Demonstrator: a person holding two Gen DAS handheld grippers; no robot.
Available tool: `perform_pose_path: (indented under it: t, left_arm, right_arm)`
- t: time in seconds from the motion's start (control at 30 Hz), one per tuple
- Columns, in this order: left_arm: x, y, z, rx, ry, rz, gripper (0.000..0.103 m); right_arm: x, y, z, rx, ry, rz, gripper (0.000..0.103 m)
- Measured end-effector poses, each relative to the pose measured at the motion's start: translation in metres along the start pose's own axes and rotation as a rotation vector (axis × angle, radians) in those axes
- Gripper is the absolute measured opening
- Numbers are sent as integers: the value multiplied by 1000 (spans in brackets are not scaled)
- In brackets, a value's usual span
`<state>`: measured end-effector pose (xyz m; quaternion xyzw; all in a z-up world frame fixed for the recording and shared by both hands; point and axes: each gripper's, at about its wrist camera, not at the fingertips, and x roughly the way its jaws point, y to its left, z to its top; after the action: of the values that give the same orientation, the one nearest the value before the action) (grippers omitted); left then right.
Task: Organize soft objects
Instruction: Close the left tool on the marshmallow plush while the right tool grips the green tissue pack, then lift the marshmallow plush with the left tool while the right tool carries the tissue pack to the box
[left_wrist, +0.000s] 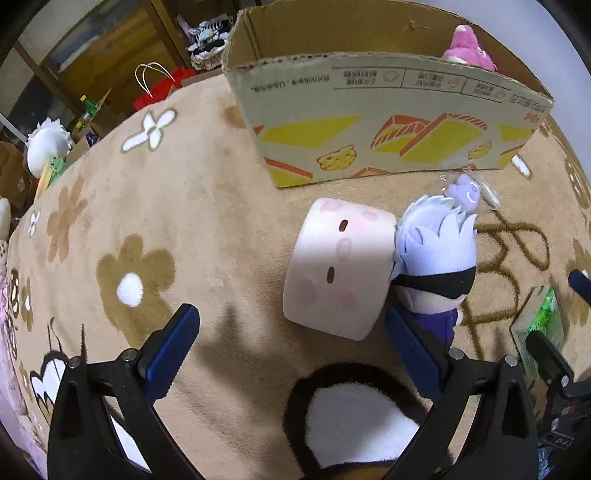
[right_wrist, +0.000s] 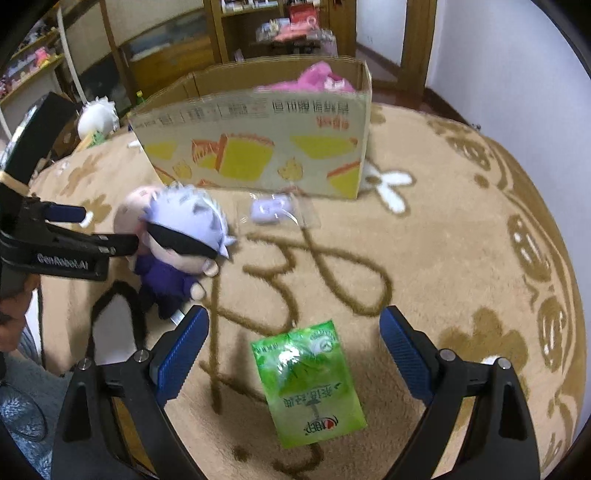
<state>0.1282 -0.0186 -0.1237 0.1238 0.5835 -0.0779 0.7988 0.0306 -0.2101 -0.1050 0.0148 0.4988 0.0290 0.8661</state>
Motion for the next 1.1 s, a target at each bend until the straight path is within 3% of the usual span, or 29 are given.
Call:
perform_pose_path:
  t: [0.33, 0.47, 0.57, 0.63, 0.7, 0.8, 1.1]
  left_arm:
    - [12, -7, 5, 34, 4, 33, 99]
    - [17, -7, 7, 37, 9, 2, 87]
    - [19, -10, 8, 51, -3, -2, 82]
    - [18, -13, 8, 65, -6, -26, 72]
    - [18, -14, 8, 61, 8, -60, 56]
    - [17, -16, 7, 64, 8, -75, 48]
    - [5, -10, -1, 37, 18, -95, 44]
  right_arm:
    - [20, -2, -7, -2, 104, -21, 96]
    - [33, -4, -10, 1, 168, -35, 77]
    - [33, -3, -12, -2, 173, -41, 70]
    - [32, -3, -12, -3, 170, -36, 64]
    - [31, -2, -13, -6, 169, -36, 63]
    - [29, -1, -13, -5, 163, -31, 62]
    - [19, -5, -7, 11, 95, -19, 61]
